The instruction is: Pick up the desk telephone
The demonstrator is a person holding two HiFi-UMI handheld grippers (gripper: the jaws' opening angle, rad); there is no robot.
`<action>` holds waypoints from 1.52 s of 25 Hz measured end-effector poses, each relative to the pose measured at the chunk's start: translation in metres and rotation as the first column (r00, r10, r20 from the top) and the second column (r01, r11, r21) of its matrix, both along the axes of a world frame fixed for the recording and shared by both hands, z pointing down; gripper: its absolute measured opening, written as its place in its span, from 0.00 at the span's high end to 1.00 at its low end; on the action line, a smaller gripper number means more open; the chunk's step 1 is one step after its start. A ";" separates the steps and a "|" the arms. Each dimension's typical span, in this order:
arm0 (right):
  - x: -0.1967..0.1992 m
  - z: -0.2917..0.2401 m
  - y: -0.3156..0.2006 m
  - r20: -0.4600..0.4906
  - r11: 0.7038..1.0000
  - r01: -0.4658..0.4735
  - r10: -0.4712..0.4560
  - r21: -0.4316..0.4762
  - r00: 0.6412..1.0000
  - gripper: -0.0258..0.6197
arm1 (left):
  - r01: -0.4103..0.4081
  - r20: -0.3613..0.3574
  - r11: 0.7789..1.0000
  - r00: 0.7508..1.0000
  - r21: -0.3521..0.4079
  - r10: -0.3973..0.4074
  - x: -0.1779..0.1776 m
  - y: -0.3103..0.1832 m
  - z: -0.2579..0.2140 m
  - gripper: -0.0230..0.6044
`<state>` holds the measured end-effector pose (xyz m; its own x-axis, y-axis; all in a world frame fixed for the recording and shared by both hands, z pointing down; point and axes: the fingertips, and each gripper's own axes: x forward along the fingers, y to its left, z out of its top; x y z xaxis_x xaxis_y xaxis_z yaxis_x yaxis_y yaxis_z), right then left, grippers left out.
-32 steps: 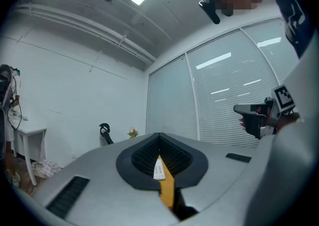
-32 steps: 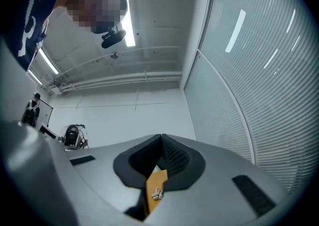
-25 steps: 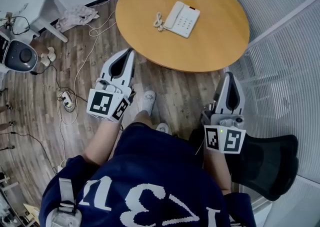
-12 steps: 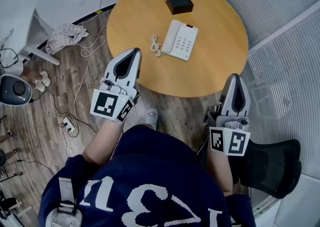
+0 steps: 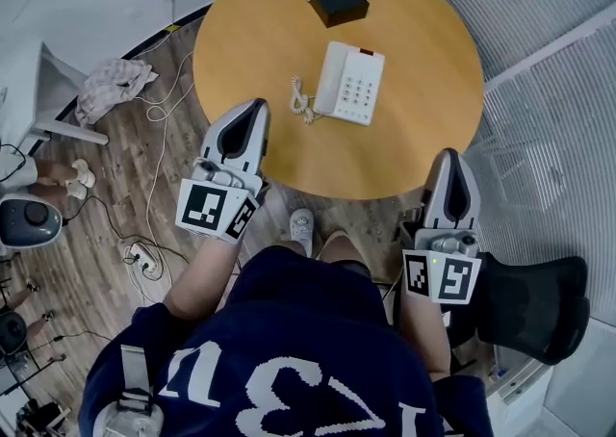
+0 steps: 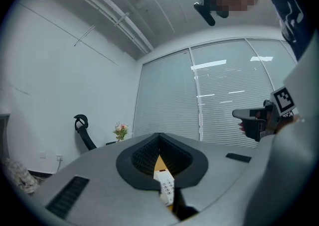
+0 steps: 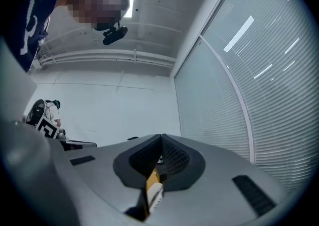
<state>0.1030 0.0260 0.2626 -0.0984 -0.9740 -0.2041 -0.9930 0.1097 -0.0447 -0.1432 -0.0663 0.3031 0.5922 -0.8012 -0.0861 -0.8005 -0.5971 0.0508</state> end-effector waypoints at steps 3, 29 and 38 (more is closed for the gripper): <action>0.000 0.005 -0.006 0.005 1.000 -0.006 0.006 -0.016 1.000 0.93 | -0.006 -0.003 1.000 1.000 -0.017 0.006 0.002 -0.006 0.006 0.96; 0.066 0.000 -0.162 0.068 0.994 0.109 -0.109 0.008 0.992 0.93 | 0.063 0.033 0.997 0.998 -0.035 -0.062 0.067 -0.131 -0.003 0.96; 0.062 0.027 -0.194 0.085 0.993 0.085 -0.078 -0.082 0.993 0.93 | -0.022 0.029 0.990 0.999 -0.138 0.026 0.076 -0.164 0.031 0.96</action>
<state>0.1649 -0.1679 0.2897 -0.1649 -0.9775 -0.1314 -0.9734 0.1828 -0.1379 -0.0671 -0.2307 0.3337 0.6122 -0.7895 0.0424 -0.7884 -0.6055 0.1090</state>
